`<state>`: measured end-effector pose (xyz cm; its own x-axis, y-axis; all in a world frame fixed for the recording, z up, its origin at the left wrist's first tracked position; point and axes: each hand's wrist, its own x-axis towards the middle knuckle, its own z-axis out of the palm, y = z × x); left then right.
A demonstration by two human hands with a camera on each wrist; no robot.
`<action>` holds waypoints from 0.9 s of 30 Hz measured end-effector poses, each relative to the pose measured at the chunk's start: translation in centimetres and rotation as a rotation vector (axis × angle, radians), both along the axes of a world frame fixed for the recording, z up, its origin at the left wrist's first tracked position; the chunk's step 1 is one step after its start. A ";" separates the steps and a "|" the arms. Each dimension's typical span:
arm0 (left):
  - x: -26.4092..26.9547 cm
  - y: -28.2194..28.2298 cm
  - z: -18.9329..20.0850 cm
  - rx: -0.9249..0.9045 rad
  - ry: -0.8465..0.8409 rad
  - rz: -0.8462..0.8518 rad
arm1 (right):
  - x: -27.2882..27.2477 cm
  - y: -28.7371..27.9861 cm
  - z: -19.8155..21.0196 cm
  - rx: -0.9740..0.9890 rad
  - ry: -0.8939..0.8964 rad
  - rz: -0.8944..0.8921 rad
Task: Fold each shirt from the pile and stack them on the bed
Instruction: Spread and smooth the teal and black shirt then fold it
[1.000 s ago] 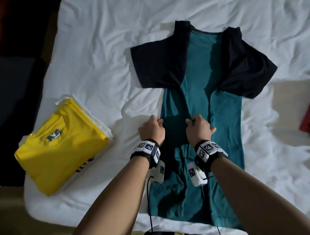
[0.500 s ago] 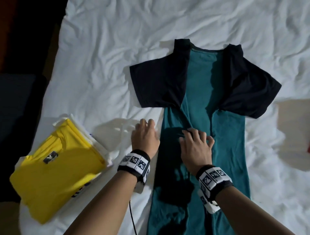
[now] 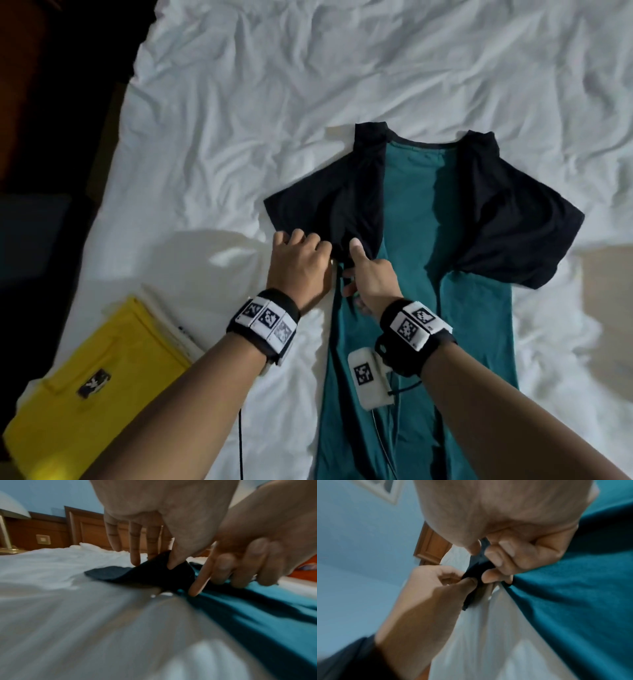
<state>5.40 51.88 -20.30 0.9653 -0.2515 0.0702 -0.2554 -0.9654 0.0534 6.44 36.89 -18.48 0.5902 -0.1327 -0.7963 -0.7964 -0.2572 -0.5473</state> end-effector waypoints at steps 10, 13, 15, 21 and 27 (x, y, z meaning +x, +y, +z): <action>3.6 0.5 1.2 -0.363 0.353 0.388 | 0.4 -4.0 0.7 0.219 -0.037 -0.351; 5.1 0.9 -0.5 -0.330 0.488 0.513 | 0.1 -4.8 0.4 0.250 -0.141 -0.312; 5.6 0.3 -1.1 -0.377 0.511 0.542 | -0.1 -5.3 0.0 0.242 -0.198 -0.319; 5.9 -1.5 -1.0 -0.719 0.552 0.630 | -0.7 -7.5 -0.4 0.102 -0.325 -0.443; 3.6 -3.2 -1.9 -0.943 0.718 0.716 | -1.9 -10.2 -1.4 -0.045 -0.311 -0.476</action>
